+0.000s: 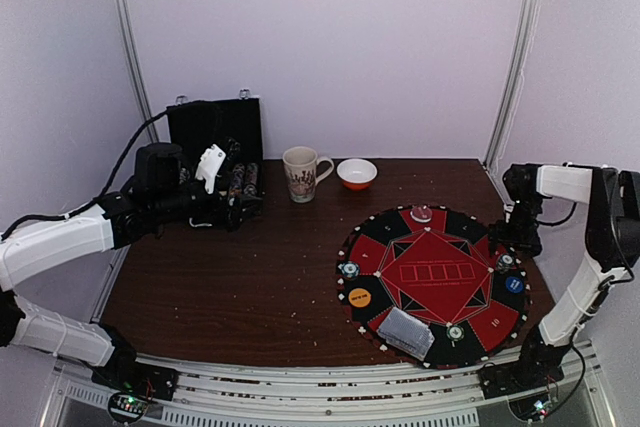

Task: Distribute texas hold em gaming equipment
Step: Pick up the pile of poker chips from the pile of poker chips.

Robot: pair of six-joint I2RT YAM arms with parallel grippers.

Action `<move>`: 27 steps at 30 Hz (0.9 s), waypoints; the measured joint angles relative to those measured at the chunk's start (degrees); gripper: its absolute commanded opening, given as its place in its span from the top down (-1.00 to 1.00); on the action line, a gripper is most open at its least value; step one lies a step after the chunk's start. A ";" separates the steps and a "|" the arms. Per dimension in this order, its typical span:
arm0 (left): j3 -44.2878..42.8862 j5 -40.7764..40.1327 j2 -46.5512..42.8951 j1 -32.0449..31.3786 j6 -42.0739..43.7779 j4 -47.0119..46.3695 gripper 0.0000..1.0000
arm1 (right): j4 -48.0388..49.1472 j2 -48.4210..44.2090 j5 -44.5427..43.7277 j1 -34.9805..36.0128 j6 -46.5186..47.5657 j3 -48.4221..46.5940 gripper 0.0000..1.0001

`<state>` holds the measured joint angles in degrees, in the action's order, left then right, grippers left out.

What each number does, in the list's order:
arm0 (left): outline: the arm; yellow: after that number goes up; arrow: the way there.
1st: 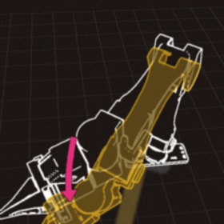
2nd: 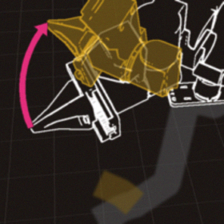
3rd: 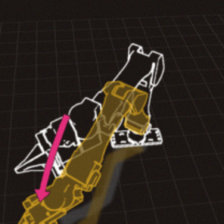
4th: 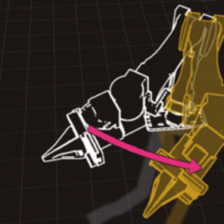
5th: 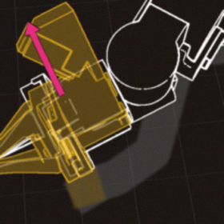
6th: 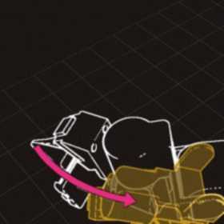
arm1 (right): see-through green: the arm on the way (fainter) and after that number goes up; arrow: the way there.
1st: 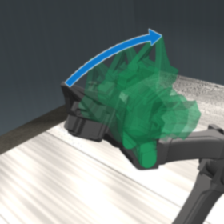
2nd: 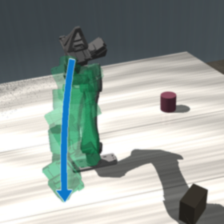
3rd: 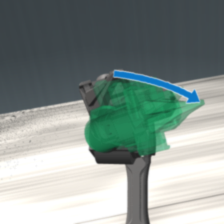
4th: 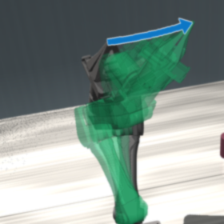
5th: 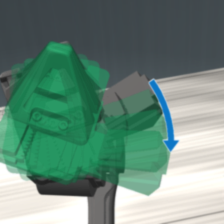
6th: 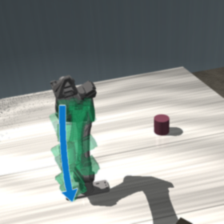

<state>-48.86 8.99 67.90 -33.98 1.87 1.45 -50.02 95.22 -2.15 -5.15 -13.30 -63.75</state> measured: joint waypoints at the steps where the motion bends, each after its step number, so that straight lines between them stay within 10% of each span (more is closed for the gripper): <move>1: 0.00 0.00 0.02 0.00 0.00 0.00 -0.96 | 0.31 0.37 0.20 -0.02 0.07 0.31 -0.66; 27: 0.00 -0.13 0.37 0.00 0.20 0.15 -0.96 | 1.05 3.04 -0.48 -0.04 0.33 0.57 1.00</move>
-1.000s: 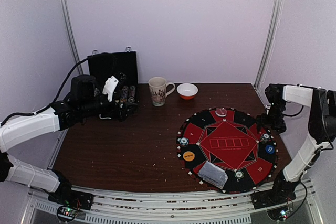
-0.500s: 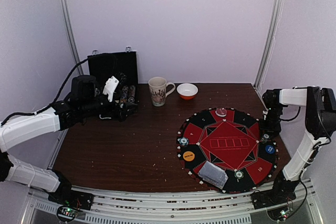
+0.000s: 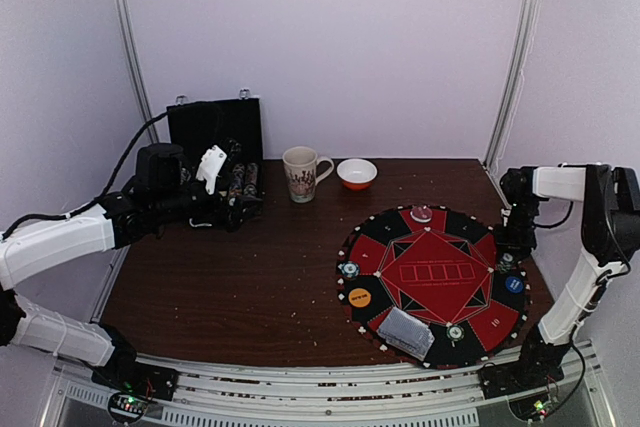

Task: Distribute texas hold em gaming equipment
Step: Pick up the pile of poker chips from the pile of poker chips, then place the poker chips pile in the big blind area.

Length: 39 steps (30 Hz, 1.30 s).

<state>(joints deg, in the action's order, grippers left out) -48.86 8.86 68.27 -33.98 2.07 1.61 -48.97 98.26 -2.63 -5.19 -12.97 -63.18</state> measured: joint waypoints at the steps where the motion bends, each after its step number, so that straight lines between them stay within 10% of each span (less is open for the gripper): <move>1: 0.00 0.00 0.00 0.00 0.00 0.00 -0.96 | -0.44 0.00 -0.02 0.00 0.00 -0.46 1.00; 13: 0.00 0.00 0.11 0.00 0.00 -0.02 -0.97 | -5.25 -2.86 -0.20 2.97 -0.83 -5.44 1.00; 29: -0.46 -2.25 2.62 0.00 -0.52 0.31 -0.96 | -6.60 6.67 3.13 42.75 -12.81 -22.18 1.00; 39: -0.50 -2.82 3.04 0.00 -0.87 1.62 -0.96 | -8.83 26.62 3.08 52.48 -12.96 -43.85 1.00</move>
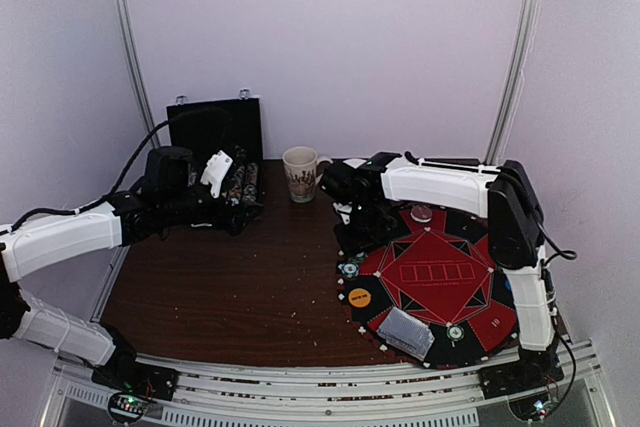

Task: Distribute texas hold em gaming equipment
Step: Place the poker chips pile in the big blind area.

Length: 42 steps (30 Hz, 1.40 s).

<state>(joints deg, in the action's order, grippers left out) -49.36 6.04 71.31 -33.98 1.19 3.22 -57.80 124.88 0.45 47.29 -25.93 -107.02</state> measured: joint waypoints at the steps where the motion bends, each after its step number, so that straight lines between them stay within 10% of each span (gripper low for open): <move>1: 0.00 -0.11 0.00 0.00 -0.02 0.00 -0.96 | -0.59 1.31 0.00 0.28 0.07 -1.20 1.00; 42: 0.00 -0.72 -0.02 0.00 0.00 0.00 -0.96 | -4.92 7.19 0.09 2.58 1.77 -7.28 1.00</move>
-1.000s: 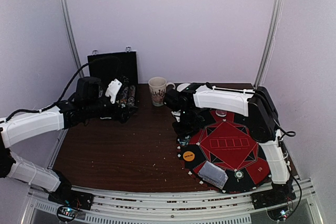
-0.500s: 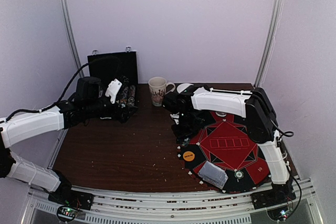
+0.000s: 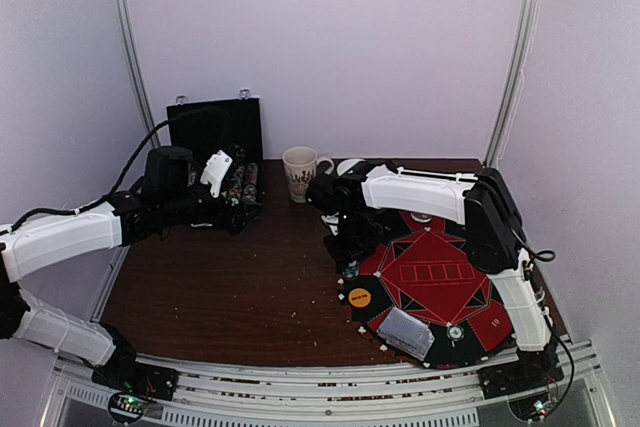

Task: Distribute texas hold em gaming equipment
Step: Place the poker chips pile in the big blind area.

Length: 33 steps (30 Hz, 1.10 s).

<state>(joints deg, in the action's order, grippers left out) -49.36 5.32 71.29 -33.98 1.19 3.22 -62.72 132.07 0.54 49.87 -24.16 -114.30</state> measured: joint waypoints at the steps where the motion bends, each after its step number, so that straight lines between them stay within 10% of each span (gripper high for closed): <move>1: 0.00 0.00 0.00 0.00 0.00 0.00 -0.96 | -0.17 0.07 -0.07 0.02 0.00 0.00 1.00; 6: 0.00 0.00 0.00 0.00 0.00 0.00 -0.96 | -0.83 0.11 -0.24 0.09 0.02 0.00 0.99; 14: 0.00 0.00 0.00 0.00 0.02 0.00 -0.97 | -0.87 0.28 -0.35 0.35 0.04 0.00 0.21; 33: 0.00 0.00 0.00 0.00 0.02 0.02 -0.96 | -1.55 0.44 -1.86 0.52 0.63 -0.76 -0.65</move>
<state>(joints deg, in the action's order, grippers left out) -49.36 5.32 71.29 -33.98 1.21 3.25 -64.27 132.51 -1.32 50.39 -23.53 -115.07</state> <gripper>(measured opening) 0.983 0.800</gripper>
